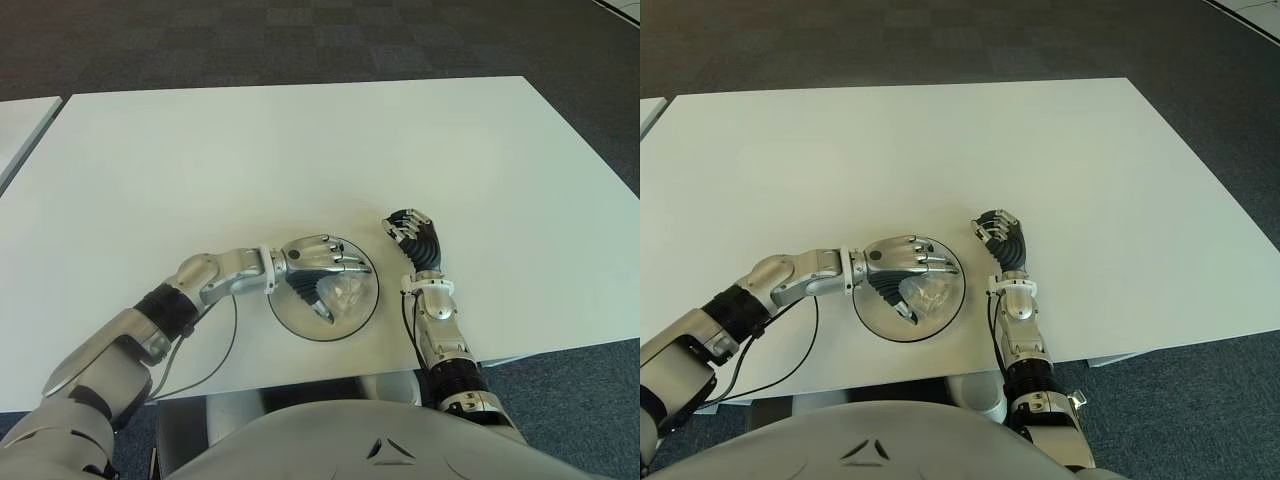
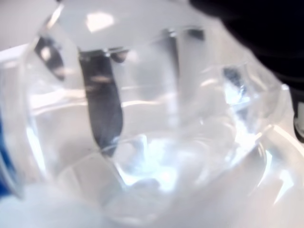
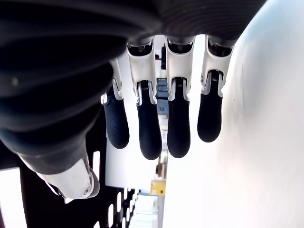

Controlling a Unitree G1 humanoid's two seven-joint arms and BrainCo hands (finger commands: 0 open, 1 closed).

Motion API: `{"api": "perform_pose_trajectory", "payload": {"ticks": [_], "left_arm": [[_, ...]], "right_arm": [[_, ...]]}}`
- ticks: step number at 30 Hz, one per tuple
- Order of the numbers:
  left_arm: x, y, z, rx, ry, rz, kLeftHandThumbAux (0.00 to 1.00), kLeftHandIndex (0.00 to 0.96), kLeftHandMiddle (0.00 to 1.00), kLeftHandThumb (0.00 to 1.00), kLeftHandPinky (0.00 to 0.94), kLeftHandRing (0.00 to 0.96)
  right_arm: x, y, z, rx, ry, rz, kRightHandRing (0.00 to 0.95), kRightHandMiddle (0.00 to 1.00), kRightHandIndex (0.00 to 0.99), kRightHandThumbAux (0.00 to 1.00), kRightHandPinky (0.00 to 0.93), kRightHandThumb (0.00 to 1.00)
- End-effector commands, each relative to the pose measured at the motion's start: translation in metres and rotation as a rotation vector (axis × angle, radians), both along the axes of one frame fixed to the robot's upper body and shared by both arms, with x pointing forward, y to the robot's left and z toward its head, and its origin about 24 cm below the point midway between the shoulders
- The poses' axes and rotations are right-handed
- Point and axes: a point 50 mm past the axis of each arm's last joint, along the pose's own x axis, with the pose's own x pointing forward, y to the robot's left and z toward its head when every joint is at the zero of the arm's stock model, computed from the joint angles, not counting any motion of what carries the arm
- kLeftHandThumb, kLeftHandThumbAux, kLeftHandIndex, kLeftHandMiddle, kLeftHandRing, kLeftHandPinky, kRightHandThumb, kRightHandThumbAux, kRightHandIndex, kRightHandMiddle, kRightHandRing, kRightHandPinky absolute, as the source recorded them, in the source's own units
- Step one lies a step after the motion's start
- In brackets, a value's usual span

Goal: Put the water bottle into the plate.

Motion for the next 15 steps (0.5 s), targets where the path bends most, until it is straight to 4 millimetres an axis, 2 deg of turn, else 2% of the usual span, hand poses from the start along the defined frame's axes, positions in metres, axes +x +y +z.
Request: {"api": "perform_pose_trajectory", "payload": {"ticks": [1,15], "left_arm": [[-0.0058,0.0057,-0.0118,0.040,0.042,0.014,0.337,0.000,0.000,0.070,0.000,0.000],[-0.0072,0.0034,-0.0074,0.003,0.021,0.006,0.285,0.000,0.000,0.077,0.000,0.000]], "right_arm": [[-0.0011,-0.0002,-0.0027,0.009,0.016,-0.006,0.481,0.485,0.425,0.732,0.485,0.703],[-0.0017,-0.0005,-0.0024,0.001,0.018,-0.012,0.479,0.483,0.426,0.732,0.475,0.704]]}}
